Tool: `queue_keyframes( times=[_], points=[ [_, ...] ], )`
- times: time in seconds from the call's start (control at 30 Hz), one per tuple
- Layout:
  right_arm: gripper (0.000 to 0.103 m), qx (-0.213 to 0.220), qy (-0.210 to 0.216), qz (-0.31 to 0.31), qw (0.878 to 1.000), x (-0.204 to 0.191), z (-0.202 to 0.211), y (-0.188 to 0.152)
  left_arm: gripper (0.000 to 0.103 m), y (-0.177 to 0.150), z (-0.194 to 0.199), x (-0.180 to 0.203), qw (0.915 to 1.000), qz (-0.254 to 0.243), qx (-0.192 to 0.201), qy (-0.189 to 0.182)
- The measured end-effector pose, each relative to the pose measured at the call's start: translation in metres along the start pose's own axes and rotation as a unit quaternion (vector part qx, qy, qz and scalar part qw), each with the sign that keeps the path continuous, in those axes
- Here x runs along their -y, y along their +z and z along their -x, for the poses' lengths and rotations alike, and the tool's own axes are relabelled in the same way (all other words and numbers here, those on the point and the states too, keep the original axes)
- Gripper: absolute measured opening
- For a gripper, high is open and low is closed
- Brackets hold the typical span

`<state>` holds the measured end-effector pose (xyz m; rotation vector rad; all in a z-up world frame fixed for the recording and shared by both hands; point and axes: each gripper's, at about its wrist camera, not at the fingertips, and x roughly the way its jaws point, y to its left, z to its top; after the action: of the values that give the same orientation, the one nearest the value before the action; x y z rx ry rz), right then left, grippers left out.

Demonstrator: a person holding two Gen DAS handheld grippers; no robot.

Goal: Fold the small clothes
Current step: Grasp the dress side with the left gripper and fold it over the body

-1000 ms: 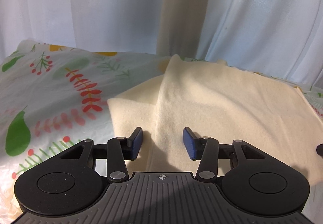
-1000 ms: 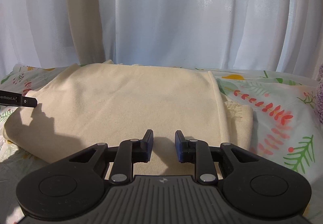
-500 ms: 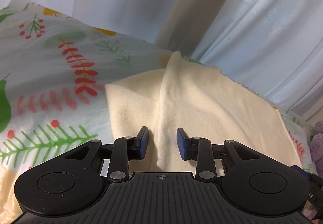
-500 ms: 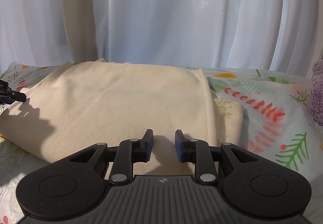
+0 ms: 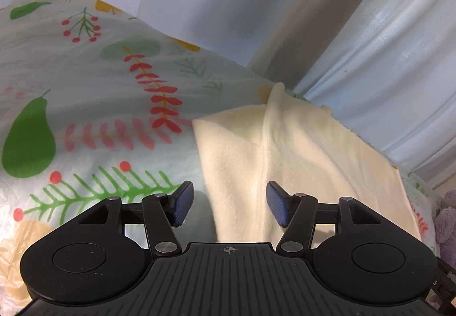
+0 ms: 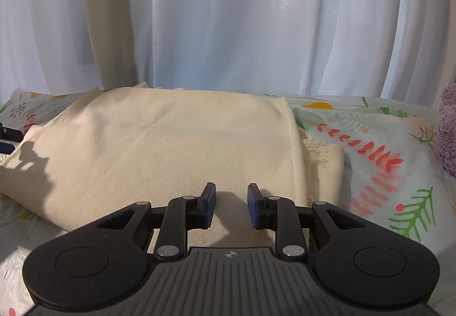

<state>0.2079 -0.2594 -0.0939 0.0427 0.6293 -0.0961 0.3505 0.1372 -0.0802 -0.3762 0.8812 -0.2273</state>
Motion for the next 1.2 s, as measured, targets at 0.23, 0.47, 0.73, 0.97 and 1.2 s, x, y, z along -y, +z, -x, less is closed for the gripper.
queue_keyframes(
  times=[0.23,0.47,0.73,0.97,1.2],
  points=[
    [0.023,0.017,0.016,0.002,1.0,-0.01,0.006,0.008,0.052,0.002,-0.011,-0.013,0.995,0.073,-0.025,-0.062],
    [0.02,0.035,0.064,0.026,0.997,-0.045,0.016,0.012,0.034,0.003,-0.026,-0.005,0.9933,0.079,-0.04,-0.075],
    [0.015,0.026,0.131,0.095,0.986,-0.108,0.01,-0.004,0.02,0.007,-0.025,-0.006,0.9899,0.1,-0.036,-0.094],
    [0.014,-0.011,0.134,0.093,0.987,-0.111,0.004,-0.013,0.017,0.015,0.002,0.021,0.9838,0.096,-0.013,-0.151],
    [0.014,0.009,0.087,0.001,0.996,-0.054,0.023,-0.006,0.017,0.003,0.002,0.105,0.9785,0.026,-0.025,-0.203]
  ],
)
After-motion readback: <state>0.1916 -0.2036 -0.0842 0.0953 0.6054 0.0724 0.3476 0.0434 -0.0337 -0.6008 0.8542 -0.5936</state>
